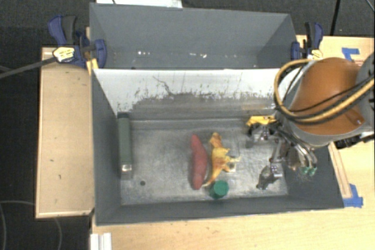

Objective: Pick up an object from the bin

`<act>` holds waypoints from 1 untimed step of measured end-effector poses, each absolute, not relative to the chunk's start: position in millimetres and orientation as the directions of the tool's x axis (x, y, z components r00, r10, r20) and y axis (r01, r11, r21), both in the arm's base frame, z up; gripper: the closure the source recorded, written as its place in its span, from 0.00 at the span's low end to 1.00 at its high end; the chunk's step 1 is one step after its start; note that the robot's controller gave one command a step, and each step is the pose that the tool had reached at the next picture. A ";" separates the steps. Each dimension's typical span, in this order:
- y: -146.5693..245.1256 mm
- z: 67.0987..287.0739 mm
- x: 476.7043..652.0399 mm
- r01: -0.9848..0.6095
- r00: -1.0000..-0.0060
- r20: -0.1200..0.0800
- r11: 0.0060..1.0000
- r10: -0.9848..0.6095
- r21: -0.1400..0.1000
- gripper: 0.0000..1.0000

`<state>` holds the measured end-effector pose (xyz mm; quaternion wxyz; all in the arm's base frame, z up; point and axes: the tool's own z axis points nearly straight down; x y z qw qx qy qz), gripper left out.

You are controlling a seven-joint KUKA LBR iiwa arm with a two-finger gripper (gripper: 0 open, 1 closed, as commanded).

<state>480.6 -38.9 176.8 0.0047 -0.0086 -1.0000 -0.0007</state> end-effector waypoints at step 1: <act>-16.6 161.5 490.3 0.081 -0.997 -0.014 0.997 0.081 0.001 0.00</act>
Offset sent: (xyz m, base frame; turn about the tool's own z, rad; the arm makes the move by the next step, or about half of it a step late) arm 0.0057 0.0241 -0.1068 0.0023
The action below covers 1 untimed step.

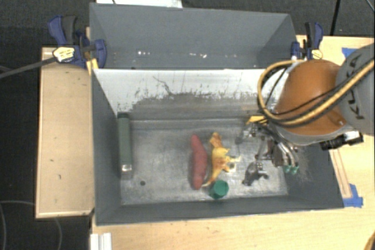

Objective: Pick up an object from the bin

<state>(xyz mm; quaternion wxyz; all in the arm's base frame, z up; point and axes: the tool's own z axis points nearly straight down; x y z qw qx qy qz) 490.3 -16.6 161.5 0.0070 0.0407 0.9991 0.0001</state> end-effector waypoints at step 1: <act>-15.2 72.5 487.8 0.020 -1.000 -0.004 1.000 0.020 0.000 1.00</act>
Offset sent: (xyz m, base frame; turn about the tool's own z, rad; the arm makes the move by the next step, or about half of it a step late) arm 0.0000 0.0000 0.0000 0.0000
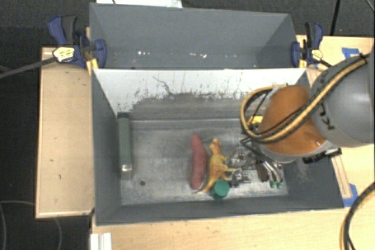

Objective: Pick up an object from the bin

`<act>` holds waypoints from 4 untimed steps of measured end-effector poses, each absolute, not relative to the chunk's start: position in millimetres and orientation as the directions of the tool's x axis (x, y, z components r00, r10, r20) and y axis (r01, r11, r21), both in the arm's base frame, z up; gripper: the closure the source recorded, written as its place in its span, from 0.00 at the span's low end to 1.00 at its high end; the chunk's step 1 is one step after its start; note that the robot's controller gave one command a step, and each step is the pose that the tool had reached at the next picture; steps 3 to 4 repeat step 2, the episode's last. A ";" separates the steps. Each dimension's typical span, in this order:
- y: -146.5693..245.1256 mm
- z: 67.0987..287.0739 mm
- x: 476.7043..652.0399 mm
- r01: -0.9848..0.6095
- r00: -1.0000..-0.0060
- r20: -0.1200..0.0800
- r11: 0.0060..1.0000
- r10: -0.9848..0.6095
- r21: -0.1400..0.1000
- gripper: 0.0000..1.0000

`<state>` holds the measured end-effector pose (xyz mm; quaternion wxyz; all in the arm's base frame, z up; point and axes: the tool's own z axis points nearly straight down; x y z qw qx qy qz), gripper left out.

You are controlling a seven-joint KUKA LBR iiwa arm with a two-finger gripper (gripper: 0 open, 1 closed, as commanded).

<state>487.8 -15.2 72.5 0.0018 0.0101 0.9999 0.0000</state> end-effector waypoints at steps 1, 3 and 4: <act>-15.2 72.5 487.8 0.019 -1.000 -0.004 1.000 0.019 0.000 1.00; -12.5 208.9 498.7 0.021 -1.000 -0.002 1.000 0.021 0.000 1.00; -12.5 208.9 498.7 0.021 -1.000 -0.002 1.000 0.021 0.000 1.00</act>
Offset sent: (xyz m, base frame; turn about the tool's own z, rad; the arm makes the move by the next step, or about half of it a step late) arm 0.0103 0.0028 0.1361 0.0041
